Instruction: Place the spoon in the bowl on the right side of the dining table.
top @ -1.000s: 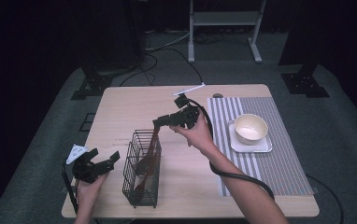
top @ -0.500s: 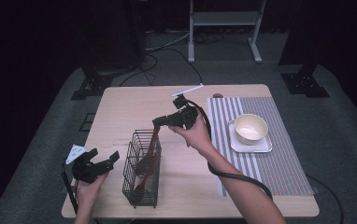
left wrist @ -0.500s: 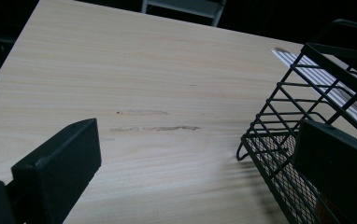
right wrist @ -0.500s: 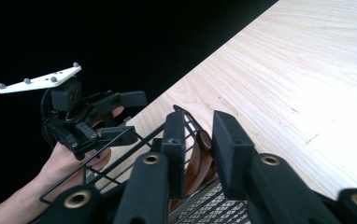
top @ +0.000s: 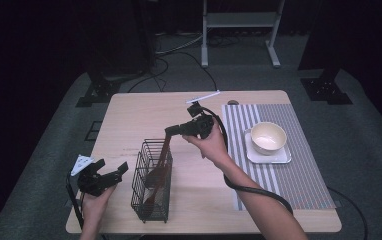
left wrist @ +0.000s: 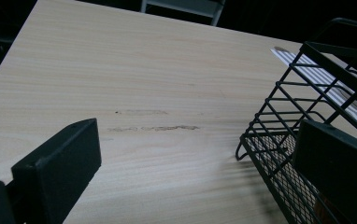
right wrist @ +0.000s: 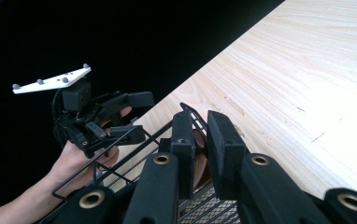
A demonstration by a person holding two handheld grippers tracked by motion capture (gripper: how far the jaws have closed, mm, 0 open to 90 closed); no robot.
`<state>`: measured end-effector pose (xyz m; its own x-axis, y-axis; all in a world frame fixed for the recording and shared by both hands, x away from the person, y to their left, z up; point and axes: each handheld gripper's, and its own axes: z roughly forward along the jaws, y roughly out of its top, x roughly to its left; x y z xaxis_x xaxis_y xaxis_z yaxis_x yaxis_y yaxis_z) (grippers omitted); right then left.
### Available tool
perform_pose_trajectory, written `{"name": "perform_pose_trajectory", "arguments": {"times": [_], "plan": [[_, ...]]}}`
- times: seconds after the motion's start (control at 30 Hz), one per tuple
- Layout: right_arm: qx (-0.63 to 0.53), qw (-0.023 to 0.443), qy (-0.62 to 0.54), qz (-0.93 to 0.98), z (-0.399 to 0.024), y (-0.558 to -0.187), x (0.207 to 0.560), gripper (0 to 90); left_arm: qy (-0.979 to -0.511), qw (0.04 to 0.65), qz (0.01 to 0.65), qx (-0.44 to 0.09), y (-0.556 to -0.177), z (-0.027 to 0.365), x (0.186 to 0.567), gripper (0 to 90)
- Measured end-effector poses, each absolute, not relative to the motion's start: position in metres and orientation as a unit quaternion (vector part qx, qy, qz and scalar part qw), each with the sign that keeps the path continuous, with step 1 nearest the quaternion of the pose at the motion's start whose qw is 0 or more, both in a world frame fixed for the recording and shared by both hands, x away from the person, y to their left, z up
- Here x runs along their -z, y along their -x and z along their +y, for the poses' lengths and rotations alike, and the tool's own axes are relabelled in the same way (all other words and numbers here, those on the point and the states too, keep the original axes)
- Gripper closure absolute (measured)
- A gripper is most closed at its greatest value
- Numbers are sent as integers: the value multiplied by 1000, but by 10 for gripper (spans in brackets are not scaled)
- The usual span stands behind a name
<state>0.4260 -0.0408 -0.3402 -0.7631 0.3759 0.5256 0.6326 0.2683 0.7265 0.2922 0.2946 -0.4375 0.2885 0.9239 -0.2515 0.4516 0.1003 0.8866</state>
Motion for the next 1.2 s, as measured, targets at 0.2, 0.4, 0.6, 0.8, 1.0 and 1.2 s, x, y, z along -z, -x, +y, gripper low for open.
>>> {"name": "perform_pose_trajectory", "arguments": {"times": [0.2,0.4,0.6,0.8,1.0,1.2], "plan": [[517,135,321,-782,-44,-425,340,811,-628,500,548,-236,-292,294,437,2],[522,141,323,-777,-49,-423,339,820,-629,499,547,-237,-292,294,437,2],[524,140,322,-776,-51,-422,335,820,-629,499,547,-237,-292,294,437,2],[535,140,324,-768,-58,-422,329,826,-630,498,547,-238,-292,294,438,2],[540,137,330,-762,-64,-421,323,829,-632,497,545,-237,-292,293,438,2],[546,132,345,-752,-70,-422,320,831,-632,497,545,-237,-292,293,438,2]]}}
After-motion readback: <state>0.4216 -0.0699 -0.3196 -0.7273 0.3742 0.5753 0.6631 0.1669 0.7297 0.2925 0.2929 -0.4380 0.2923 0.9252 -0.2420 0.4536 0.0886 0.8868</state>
